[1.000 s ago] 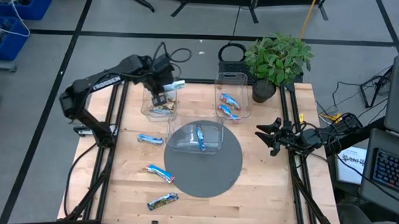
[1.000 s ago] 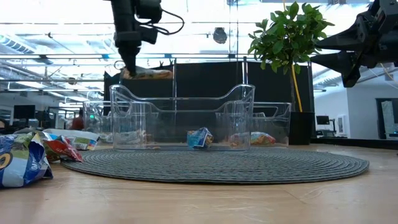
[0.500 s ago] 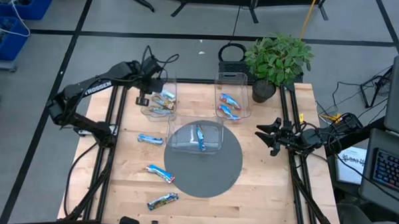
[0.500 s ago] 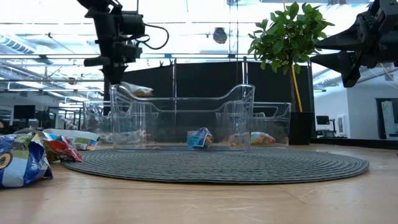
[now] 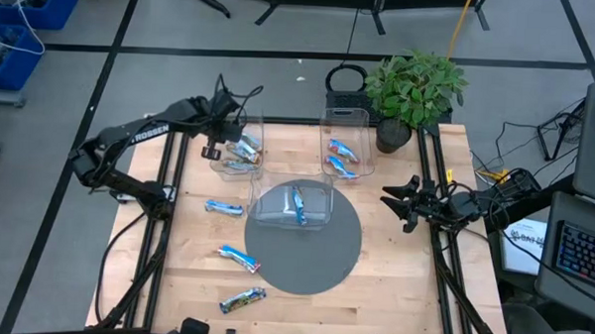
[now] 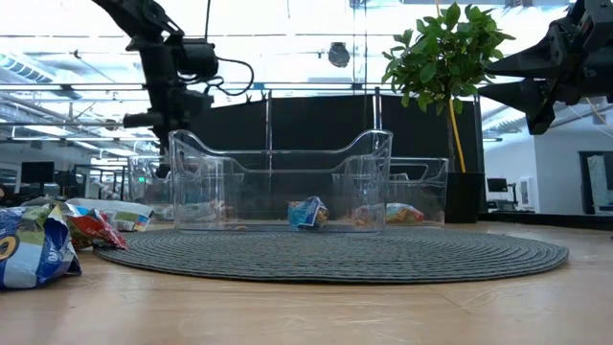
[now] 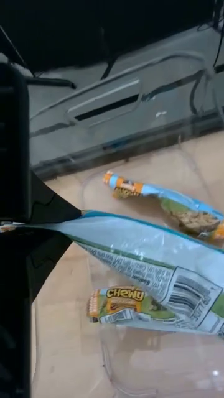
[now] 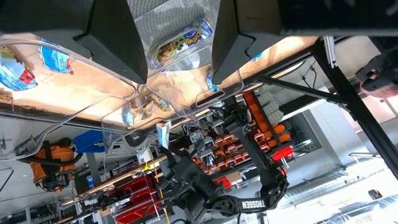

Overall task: Pick and place Granola Bars by type
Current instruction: Put the yellow granola bar into the top left transparent bin

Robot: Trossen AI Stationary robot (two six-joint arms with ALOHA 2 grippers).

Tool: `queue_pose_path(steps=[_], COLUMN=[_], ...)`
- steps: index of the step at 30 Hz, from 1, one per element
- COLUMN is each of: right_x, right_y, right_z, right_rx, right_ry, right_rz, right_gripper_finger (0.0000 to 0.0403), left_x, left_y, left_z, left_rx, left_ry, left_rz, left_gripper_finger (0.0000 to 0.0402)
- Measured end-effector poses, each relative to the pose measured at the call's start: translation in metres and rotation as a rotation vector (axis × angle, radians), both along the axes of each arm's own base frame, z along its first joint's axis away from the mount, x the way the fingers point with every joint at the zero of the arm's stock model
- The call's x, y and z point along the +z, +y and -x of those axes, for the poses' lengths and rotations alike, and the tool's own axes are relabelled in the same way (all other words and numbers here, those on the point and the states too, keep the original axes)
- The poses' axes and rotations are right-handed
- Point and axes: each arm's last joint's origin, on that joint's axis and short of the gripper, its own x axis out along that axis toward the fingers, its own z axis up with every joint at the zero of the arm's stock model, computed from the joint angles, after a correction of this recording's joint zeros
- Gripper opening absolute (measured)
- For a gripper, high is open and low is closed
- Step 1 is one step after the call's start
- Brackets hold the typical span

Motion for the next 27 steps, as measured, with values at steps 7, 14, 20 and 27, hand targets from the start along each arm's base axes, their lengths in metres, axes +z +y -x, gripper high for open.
queue_pose_path(steps=[7,14,20,27], right_x=[0.000,0.000,0.000,0.000], right_y=[0.000,0.000,0.000,0.000], right_z=[0.000,0.000,0.000,0.000], right_rx=[0.000,0.000,0.000,0.000], right_ry=[0.000,0.001,0.000,0.000], right_rz=[0.000,0.000,0.000,0.000], right_gripper_finger=[0.0171,0.0171,0.0171,0.0171], left_x=[-0.016,-0.029,-0.039,-0.053], left_y=[-0.003,-0.004,-0.001,0.003], left_z=[0.002,0.004,0.000,-0.008], left_rx=[0.008,0.070,0.118,0.134], left_ry=[-0.010,-0.040,-0.036,-0.019], left_rz=[0.038,0.051,0.071,0.097], left_gripper_finger=[0.0005,0.0005,0.0005,0.0005])
